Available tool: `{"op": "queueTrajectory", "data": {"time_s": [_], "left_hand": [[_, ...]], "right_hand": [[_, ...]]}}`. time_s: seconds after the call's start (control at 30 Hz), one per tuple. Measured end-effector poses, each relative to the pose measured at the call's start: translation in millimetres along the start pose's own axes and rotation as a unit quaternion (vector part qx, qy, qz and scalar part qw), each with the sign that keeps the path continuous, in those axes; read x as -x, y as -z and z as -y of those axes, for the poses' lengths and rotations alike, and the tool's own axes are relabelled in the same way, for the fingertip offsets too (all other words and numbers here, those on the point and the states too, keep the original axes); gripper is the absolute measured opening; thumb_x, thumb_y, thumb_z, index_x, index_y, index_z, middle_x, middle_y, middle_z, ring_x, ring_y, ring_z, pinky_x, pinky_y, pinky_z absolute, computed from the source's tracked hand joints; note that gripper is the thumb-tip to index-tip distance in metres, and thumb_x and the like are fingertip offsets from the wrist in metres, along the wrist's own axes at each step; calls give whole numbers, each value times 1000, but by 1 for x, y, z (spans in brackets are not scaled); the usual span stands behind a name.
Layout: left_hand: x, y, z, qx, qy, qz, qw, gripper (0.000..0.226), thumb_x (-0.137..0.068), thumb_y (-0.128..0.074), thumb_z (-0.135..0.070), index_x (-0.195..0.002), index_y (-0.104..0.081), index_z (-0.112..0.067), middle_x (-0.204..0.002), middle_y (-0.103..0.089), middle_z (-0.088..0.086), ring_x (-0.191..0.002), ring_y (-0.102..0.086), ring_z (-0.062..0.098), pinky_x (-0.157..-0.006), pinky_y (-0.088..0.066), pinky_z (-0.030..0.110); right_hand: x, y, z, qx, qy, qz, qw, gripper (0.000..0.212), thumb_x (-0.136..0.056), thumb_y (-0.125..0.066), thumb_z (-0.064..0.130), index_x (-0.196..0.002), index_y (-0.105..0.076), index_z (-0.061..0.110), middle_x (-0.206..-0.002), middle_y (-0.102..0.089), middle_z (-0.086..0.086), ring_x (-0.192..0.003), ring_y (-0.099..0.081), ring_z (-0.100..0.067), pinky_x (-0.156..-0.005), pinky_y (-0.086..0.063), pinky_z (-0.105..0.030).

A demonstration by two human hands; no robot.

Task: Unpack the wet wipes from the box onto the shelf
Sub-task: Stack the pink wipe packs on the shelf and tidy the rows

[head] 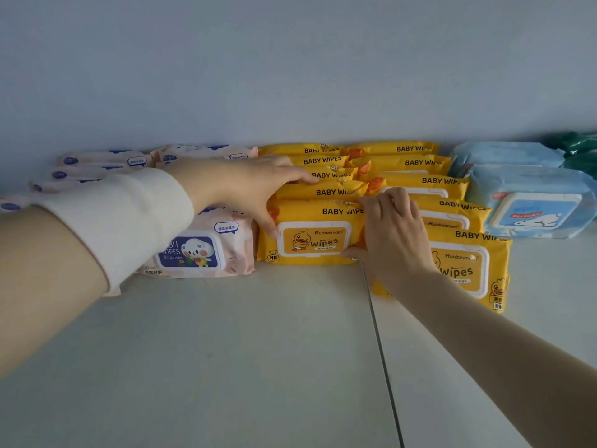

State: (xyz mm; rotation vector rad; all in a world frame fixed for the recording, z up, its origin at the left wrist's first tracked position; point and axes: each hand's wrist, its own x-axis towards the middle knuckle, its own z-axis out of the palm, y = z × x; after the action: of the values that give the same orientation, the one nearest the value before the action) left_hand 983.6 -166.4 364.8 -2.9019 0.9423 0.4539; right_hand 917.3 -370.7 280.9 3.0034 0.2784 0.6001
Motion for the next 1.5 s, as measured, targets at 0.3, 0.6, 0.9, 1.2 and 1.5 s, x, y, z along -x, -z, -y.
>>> {"op": "queueTrajectory", "data": {"time_s": [0.3, 0.6, 0.9, 1.2, 1.5], "left_hand": [[-1, -2, 6, -32, -8, -39, 999, 89, -75, -74, -36, -145, -19, -37, -137, -36, 0, -124, -36, 17, -100, -36, 32], [11, 24, -23, -58, 42, 59, 996, 105, -68, -77, -42, -148, -10, -32, -147, -29, 0, -133, -31, 20, -106, -31, 31], [-36, 61, -110, -262, 76, 6, 962, 82, -68, -60, -70, -136, -36, -33, -128, -51, 5, -121, -45, 32, -93, -44, 51], [-62, 46, -177, -283, 133, 95, 945, 71, -74, -61, -63, -131, -46, -23, -124, -57, 3, -115, -53, 29, -95, -46, 44], [-68, 21, -165, -49, 87, 38, 994, 96, -72, -69, -55, -147, -20, -22, -146, -32, 2, -133, -34, 23, -107, -36, 41]], "right_hand": [[-7, 8, 6, -7, -12, 28, 1000, 81, -49, -81, 52, -104, -57, -2, -99, -62, -18, -104, -50, -37, -86, -42, -42], [-7, 38, -16, -64, 45, 84, 993, 81, -74, -65, 55, -136, -36, 11, -133, -41, -6, -125, -31, -24, -105, -29, -33], [-20, 81, -131, 117, 75, 120, 983, 55, -91, -49, 39, -137, -39, 11, -137, -43, -11, -127, -36, -28, -102, -35, -38], [4, 83, -202, 276, 134, 162, 938, 47, -94, -44, 41, -133, -41, 14, -134, -43, -8, -124, -41, -24, -98, -37, -34], [41, 68, -170, -117, 58, 187, 974, 79, -81, -56, 57, -144, -23, 22, -142, -38, -6, -128, -43, -25, -95, -43, -39]]}}
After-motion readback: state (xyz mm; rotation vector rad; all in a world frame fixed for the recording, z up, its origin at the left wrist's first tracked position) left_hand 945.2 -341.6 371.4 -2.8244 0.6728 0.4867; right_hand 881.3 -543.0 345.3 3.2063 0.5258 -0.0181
